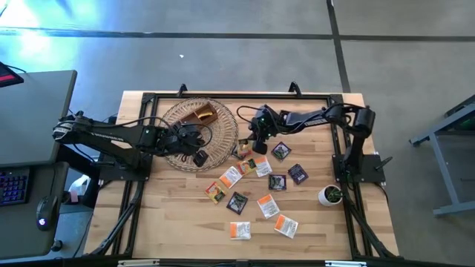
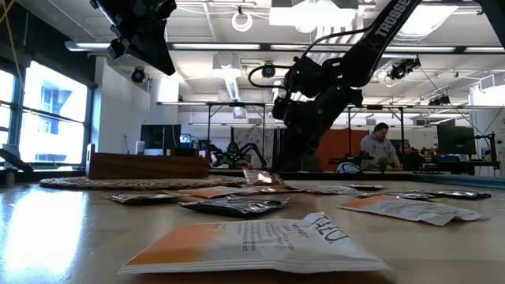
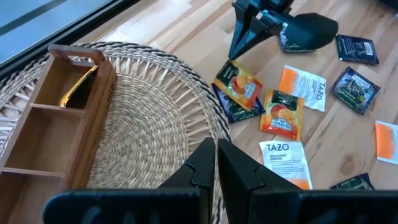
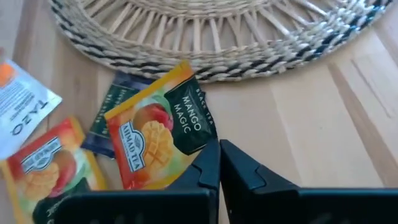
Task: Pick & Place Tea
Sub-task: Put the yellow tea bag into the right section of the wooden organizer
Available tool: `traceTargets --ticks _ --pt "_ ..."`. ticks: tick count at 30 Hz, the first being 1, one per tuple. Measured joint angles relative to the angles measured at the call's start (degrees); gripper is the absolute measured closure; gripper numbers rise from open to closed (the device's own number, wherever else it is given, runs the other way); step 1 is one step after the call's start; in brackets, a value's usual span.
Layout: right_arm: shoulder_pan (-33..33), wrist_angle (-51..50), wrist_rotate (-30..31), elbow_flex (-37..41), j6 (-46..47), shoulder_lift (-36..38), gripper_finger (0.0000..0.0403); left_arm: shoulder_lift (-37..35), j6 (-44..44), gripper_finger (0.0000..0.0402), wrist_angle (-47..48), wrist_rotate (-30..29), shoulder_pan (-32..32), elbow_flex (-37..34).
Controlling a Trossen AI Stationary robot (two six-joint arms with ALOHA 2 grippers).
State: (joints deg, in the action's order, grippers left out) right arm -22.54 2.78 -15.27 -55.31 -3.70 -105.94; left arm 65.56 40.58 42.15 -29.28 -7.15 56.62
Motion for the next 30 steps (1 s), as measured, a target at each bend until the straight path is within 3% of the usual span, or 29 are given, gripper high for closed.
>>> traceTargets --ticks 11,17,22,25,30 --pt "3.2 3.54 0.36 -0.02 -0.86 0.16 0.0402 0.0 0.17 0.0386 -0.02 -0.14 0.02 0.0" --pt "3.65 13.12 1.52 -0.04 -0.88 0.16 0.0402 0.0 0.19 0.0386 -0.07 -0.26 0.0 0.0" --pt "2.54 27.46 5.92 -0.16 -0.79 0.16 0.0402 -0.15 0.2 0.0386 -0.22 -0.28 0.02 -0.02" --pt "1.68 31.59 9.23 -3.37 -1.44 -0.39 0.0403 -0.15 0.2 0.0386 -0.32 -0.77 0.0 -0.02" --pt "1.09 25.96 8.31 -15.67 -6.62 -5.03 0.0403 -0.15 0.2 0.0386 -0.59 -1.11 0.0 -0.02"
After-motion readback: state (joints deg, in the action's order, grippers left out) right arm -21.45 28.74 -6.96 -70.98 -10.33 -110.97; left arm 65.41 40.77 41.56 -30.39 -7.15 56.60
